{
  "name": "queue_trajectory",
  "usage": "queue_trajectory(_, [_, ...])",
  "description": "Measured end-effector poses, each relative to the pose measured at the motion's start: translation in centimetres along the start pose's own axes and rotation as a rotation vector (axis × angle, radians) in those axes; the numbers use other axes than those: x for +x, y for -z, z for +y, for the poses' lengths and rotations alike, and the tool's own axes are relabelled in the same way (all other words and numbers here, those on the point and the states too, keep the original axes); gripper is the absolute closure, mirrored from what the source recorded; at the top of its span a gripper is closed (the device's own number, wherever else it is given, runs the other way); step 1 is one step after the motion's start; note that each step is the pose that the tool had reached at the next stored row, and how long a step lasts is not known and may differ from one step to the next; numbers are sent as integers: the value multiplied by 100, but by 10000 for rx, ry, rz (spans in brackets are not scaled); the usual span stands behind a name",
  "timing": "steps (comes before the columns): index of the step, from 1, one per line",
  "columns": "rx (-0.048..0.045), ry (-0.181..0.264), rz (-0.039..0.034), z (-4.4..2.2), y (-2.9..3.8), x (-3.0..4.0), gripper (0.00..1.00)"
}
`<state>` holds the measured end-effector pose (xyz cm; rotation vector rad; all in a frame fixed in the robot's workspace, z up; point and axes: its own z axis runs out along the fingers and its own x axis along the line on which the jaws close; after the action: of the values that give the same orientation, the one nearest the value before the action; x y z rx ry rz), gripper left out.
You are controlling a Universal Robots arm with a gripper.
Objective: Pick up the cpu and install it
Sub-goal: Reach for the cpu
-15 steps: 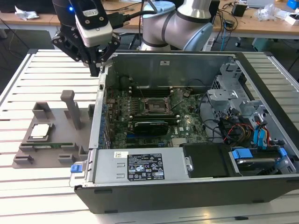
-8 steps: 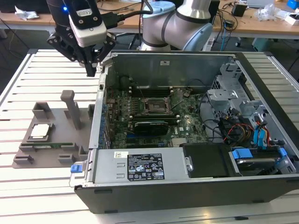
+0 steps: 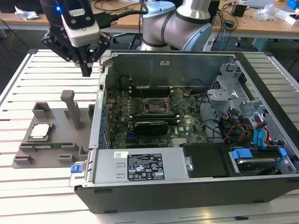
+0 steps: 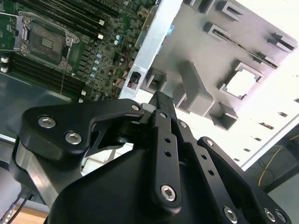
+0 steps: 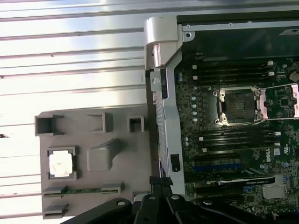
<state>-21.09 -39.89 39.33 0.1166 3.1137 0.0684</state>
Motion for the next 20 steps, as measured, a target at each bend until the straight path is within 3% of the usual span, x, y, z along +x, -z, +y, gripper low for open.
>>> queue_trajectory(20, [-1,0,-1,-14,5,194,89])
